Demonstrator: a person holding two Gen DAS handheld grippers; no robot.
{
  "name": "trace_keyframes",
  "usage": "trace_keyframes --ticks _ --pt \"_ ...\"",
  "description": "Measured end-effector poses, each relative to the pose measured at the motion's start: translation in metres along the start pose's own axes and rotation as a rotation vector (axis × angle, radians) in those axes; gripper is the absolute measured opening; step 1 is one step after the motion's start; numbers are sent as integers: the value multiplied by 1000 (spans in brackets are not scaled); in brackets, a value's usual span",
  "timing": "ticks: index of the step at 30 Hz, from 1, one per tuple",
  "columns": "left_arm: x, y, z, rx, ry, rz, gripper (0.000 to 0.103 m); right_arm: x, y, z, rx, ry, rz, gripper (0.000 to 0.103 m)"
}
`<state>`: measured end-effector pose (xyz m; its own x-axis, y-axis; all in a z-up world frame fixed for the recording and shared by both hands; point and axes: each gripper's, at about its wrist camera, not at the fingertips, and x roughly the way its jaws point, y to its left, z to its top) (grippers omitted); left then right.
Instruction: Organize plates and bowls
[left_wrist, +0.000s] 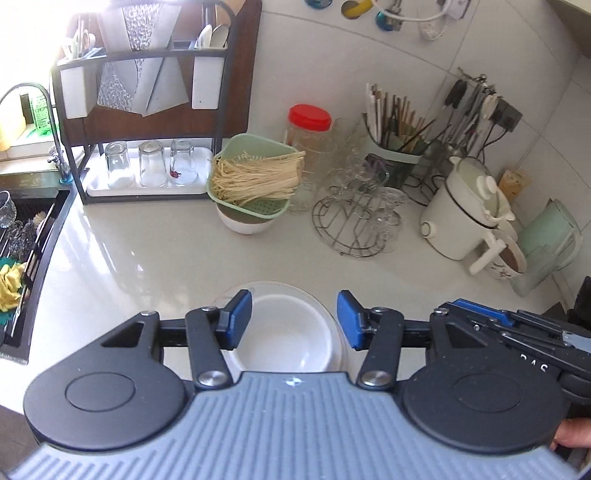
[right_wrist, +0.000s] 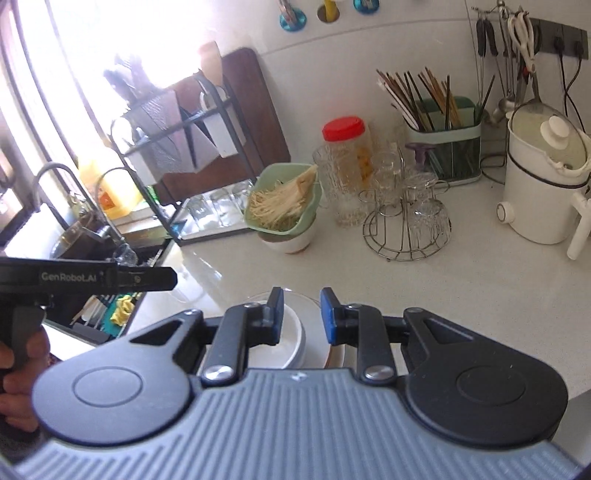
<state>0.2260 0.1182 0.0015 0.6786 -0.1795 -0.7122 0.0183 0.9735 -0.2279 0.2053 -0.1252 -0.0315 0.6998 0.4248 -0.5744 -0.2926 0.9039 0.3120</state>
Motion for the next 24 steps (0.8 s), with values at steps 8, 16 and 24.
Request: trace_keyframes --ticks 8,16,24 --pt "-45 -18 -42 4 -54 -9 78 -48 8 -25 -37 -75 -25 27" --pt "-80 -27 -94 15 -66 17 95 -84 14 -58 -71 -126 -74 76" --pt "-109 -33 -137 12 -86 54 99 -116 23 -90 -81 -194 -59 77"
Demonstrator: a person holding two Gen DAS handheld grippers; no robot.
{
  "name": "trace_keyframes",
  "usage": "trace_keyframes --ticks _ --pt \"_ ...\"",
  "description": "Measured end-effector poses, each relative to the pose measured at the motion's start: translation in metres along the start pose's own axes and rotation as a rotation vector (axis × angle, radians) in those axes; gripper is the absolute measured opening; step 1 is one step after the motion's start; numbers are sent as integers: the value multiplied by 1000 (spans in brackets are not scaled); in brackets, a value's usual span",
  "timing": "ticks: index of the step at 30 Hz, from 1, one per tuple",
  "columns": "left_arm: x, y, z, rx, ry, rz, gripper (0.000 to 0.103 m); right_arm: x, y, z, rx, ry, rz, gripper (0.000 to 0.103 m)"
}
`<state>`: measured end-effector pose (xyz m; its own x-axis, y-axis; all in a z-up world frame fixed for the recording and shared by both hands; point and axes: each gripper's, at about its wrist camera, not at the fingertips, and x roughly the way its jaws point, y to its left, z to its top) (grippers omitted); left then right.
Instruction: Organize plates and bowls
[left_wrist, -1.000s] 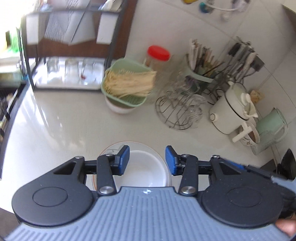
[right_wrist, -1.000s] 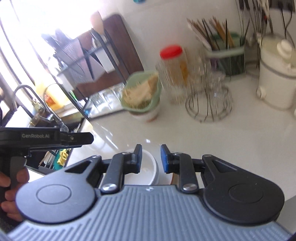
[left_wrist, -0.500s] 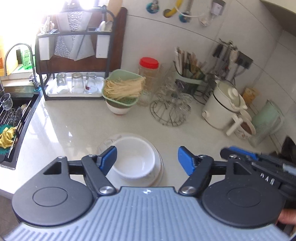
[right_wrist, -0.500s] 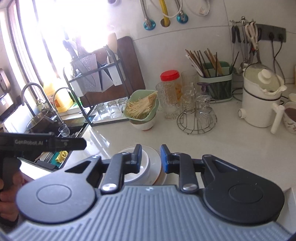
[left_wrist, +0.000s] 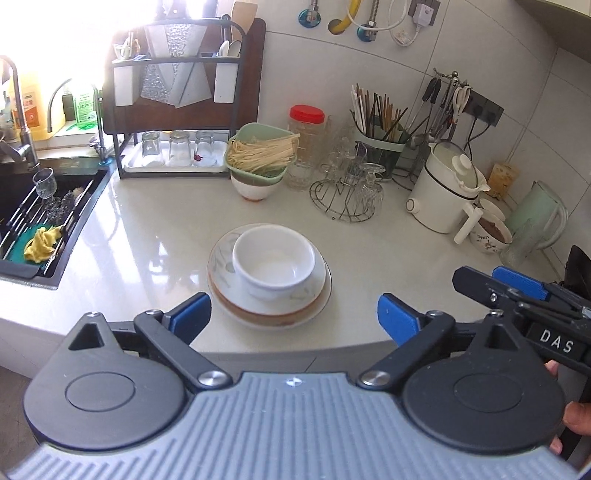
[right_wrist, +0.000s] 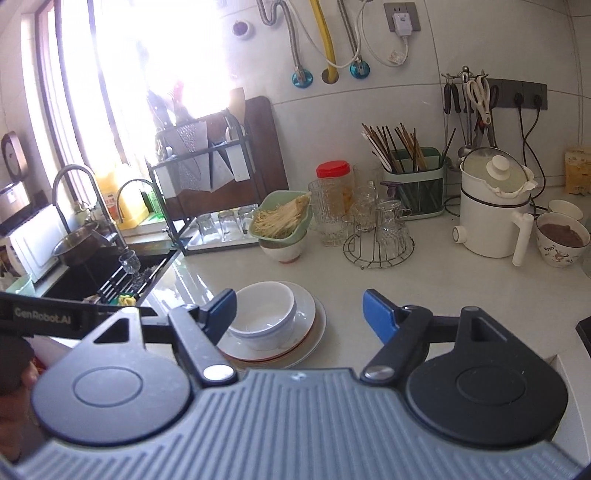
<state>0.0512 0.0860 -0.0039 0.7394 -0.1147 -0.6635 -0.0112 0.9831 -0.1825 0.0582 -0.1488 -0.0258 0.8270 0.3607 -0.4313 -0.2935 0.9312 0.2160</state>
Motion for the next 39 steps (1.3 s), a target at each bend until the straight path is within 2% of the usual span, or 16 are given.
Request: trace_keyframes --ticks 2,4,9,12,22,39 --pt "-8 -1 -12 2 -10 8 100 -8 2 -6 -1 -11 -5 77" --pt "-14 -1 -22 -5 -10 13 100 -16 5 -13 -7 -31 -10 84" --pt "-26 0 -42 -4 -6 36 100 -32 7 -26 -6 -37 -8 85" --pt "-34 0 -49 -3 -20 36 100 -38 8 -34 -5 -33 -23 91" --pt "-44 -8 -55 38 -41 45 100 -47 9 -49 15 -20 -42 91" --pt "-55 -13 -68 36 -39 46 100 -57 12 -61 18 -12 -60 91"
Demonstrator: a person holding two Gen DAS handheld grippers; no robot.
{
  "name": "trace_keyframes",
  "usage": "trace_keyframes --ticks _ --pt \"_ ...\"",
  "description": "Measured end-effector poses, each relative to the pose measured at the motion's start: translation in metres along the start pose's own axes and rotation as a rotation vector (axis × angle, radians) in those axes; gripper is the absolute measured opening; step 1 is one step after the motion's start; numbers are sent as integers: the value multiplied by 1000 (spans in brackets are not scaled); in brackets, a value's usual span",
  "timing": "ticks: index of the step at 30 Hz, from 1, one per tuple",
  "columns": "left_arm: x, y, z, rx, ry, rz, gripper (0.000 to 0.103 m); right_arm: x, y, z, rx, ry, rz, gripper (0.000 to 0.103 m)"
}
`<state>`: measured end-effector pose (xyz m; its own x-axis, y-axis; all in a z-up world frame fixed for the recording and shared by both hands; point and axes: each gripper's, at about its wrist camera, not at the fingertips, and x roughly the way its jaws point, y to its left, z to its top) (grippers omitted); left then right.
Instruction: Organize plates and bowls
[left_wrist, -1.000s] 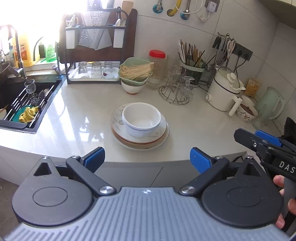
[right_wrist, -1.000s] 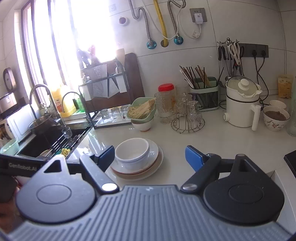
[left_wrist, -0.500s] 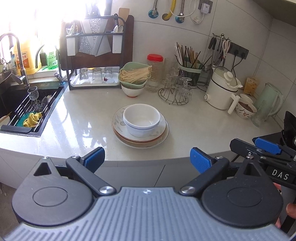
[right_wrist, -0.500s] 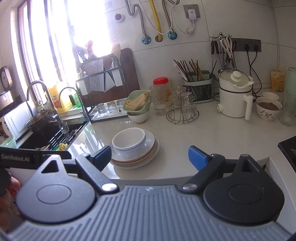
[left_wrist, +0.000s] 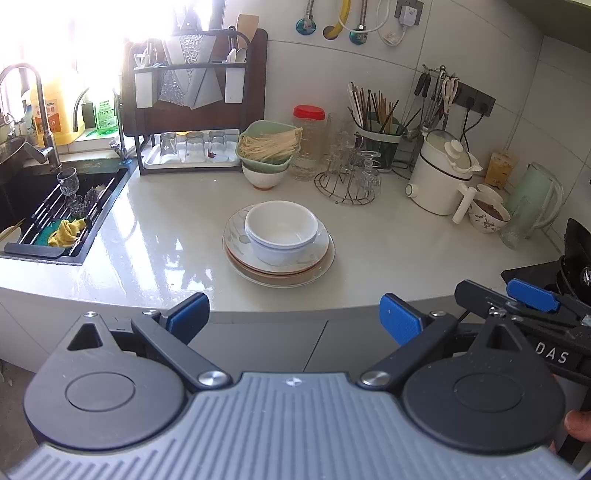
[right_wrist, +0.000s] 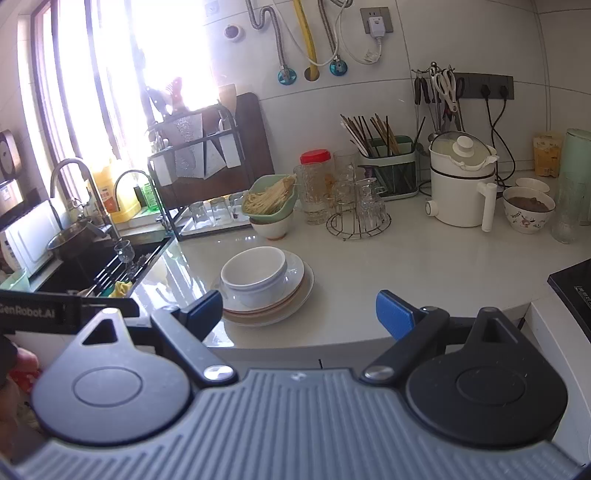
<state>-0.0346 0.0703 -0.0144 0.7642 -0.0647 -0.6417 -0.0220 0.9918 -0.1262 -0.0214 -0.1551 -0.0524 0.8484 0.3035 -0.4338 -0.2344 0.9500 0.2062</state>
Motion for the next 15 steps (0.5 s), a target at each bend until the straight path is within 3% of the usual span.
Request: trace_keyframes --ticks 15 --pt "1 7 4 -10 14 18 100 9 0 0 19 20 15 91"
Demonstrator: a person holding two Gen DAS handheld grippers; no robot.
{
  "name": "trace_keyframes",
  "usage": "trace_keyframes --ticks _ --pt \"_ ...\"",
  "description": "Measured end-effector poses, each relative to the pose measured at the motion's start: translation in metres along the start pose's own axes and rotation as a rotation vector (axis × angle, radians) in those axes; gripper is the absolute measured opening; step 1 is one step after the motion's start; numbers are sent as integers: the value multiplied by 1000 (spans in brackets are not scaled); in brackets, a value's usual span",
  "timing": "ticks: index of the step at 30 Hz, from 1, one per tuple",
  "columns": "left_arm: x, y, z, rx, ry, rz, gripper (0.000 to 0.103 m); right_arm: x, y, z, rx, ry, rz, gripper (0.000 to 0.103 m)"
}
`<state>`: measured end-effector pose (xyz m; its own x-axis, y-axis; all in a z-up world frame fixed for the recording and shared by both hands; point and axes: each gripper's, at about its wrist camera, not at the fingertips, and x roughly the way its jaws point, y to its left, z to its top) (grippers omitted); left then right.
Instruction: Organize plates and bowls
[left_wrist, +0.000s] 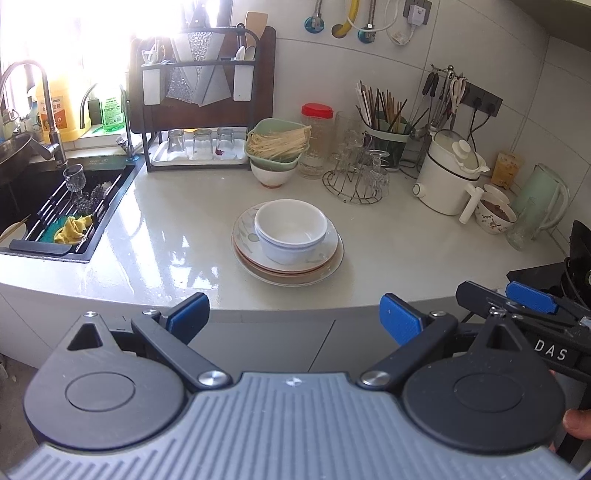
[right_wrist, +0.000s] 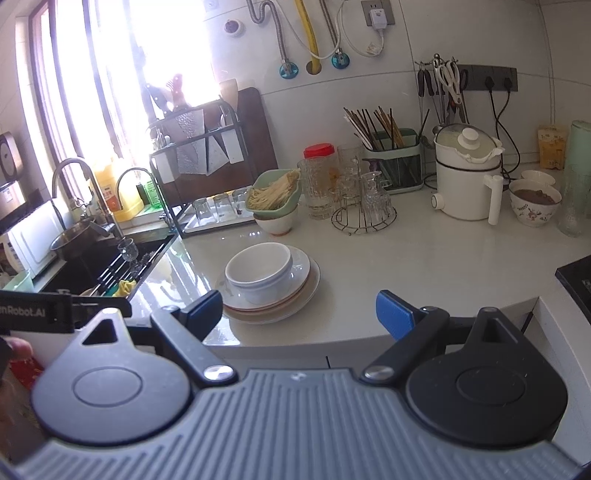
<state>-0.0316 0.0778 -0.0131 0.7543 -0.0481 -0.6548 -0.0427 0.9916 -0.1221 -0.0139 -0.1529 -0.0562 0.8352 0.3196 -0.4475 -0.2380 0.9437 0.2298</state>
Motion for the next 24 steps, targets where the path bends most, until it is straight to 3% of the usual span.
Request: trace_keyframes --ticks 24 --pt "6 -1 -5 -9 26 6 100 8 -8 -10 9 34 -4 91"
